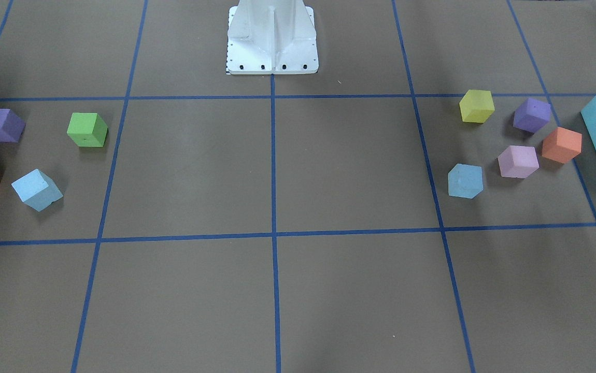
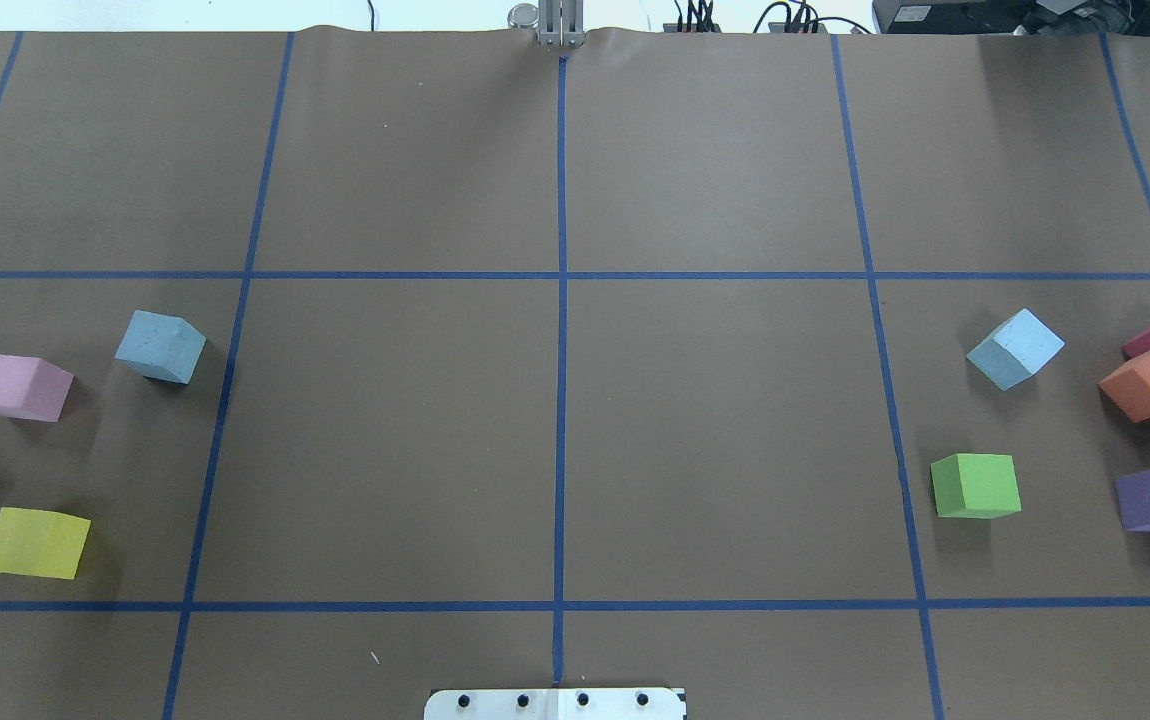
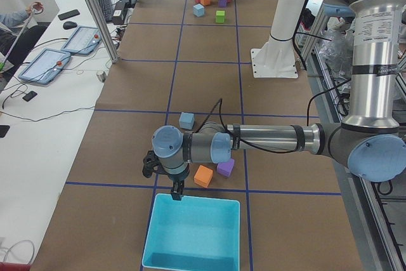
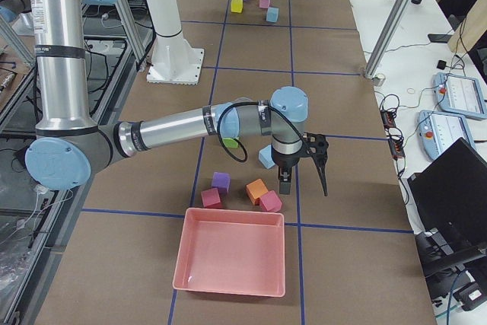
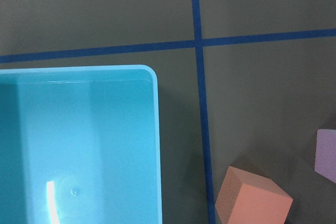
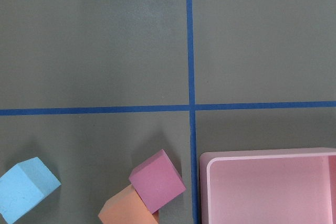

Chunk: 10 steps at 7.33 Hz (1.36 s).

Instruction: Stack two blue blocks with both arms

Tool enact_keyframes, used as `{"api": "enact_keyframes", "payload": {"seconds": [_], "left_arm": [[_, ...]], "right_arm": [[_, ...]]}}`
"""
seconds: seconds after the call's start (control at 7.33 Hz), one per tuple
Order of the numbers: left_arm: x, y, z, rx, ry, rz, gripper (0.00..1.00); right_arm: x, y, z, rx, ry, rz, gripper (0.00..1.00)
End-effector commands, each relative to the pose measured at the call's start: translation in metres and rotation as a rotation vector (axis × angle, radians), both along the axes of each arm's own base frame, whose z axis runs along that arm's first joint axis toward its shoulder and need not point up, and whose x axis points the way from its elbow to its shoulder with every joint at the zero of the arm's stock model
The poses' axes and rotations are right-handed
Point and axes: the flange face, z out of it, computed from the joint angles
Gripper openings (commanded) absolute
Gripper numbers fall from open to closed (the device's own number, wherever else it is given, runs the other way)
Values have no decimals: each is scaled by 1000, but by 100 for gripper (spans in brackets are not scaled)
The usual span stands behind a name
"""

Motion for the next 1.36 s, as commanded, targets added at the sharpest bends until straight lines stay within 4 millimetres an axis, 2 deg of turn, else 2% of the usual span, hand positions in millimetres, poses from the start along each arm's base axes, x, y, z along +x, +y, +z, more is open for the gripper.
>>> {"api": "enact_keyframes", "payload": {"seconds": [0.0,0.14,0.27,0.41,0.55,0.68,0.82,0.95,1.09,1.23], "left_arm": [[1,-2,-5,1,1,-6,99],[2,-11,-25,14,1,-31,99],[7,-25,-50,15,31,-77,99],[33,-41,-90,29,93,-64,99],[70,-47,-119,-2,105,-67,99],[115,-65,-154,-45,115,-75,99],[154,-73,-176,-64,117,-60,99],[183,-78,-193,-87,120,-54,100],[210,-82,-209,-104,119,-51,99],[243,-83,-225,-107,82,-60,99]], "right_arm": [[0,5,-5,17,-3,-6,100],[-4,4,-28,64,-22,-14,100],[-25,2,-66,138,-56,-57,100],[-49,-9,-93,190,-63,-104,100],[-82,-11,-96,194,-54,-160,100],[-103,-11,-92,184,-58,-200,100],[-143,-15,-101,200,-58,-270,100],[-167,-20,-115,237,-30,-309,100],[-200,-21,-122,258,-4,-357,100],[-204,-25,-104,248,-2,-366,100]]}}
